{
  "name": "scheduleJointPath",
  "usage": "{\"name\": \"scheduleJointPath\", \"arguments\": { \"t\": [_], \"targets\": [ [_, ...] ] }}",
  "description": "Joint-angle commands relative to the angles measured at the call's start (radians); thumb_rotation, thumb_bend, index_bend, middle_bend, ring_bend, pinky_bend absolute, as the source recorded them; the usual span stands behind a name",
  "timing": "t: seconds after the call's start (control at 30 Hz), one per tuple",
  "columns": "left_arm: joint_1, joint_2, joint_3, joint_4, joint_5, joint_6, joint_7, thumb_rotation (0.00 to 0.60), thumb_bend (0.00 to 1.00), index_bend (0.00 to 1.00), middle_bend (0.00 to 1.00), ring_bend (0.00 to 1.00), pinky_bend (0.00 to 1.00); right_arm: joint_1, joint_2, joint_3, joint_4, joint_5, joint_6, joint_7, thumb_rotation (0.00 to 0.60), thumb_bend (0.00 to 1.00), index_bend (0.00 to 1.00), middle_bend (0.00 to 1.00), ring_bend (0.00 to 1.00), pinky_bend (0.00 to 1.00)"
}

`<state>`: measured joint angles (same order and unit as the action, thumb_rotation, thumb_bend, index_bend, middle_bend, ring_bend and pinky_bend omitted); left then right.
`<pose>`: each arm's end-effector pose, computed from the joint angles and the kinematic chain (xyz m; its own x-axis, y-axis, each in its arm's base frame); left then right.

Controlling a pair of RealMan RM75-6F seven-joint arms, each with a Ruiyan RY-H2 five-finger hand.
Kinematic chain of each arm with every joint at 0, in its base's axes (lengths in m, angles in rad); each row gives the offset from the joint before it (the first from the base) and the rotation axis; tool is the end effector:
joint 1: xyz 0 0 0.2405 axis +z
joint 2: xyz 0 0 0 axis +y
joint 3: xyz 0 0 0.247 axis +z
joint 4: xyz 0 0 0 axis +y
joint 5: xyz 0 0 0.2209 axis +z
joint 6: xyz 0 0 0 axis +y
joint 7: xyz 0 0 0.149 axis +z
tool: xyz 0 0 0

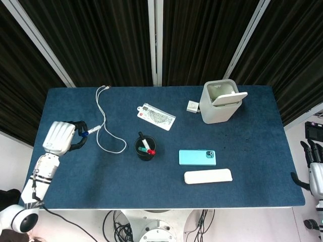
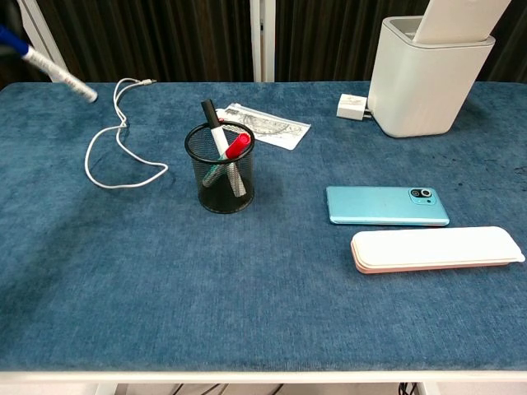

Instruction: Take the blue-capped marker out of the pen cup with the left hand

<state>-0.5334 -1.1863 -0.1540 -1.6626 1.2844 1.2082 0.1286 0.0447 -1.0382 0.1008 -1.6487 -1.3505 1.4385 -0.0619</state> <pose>-0.2013 0.3214 0.1044 0.3804 0.0393 0.9240 0.8983 -0.2535 -0.3590 -0.3316 -0.1828 0.1775 0.4690 -0.0208 0.8829 -0.8688 0.1689 0.4655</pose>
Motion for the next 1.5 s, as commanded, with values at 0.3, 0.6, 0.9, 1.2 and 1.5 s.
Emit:
{"name": "scheduleJointPath", "arguments": {
  "t": [0.3,0.6,0.9,1.2,1.5],
  "targets": [
    [0.04,-0.202,0.035,0.363,-0.002,-0.023,-0.158,0.6,0.41,0.59,0.59,0.63,0.69,0.001,0.007,-0.006,-0.002,0.001,-0.012,-0.004,0.6,0.18,0.0,0.0,0.0,0.0],
    [0.055,-0.193,0.056,0.361,0.003,-0.065,-0.154,0.6,0.36,0.32,0.42,0.42,0.57,0.002,0.012,-0.009,-0.002,-0.002,-0.017,0.003,0.6,0.18,0.0,0.0,0.0,0.0],
    [0.074,-0.112,0.076,0.232,0.073,-0.043,-0.186,0.6,0.22,0.03,0.1,0.1,0.3,-0.003,0.017,-0.009,0.001,-0.003,-0.012,0.023,0.6,0.18,0.0,0.0,0.0,0.0],
    [0.138,0.002,0.059,0.014,0.059,0.071,-0.084,0.6,0.19,0.04,0.11,0.08,0.28,0.001,0.014,-0.014,0.026,-0.022,-0.014,0.035,0.6,0.18,0.0,0.0,0.0,0.0],
    [0.215,0.016,0.077,0.097,0.021,0.155,0.06,0.6,0.2,0.06,0.06,0.01,0.16,0.003,-0.014,-0.014,0.055,-0.044,0.003,0.038,0.6,0.18,0.0,0.0,0.0,0.0]
  ]
}}
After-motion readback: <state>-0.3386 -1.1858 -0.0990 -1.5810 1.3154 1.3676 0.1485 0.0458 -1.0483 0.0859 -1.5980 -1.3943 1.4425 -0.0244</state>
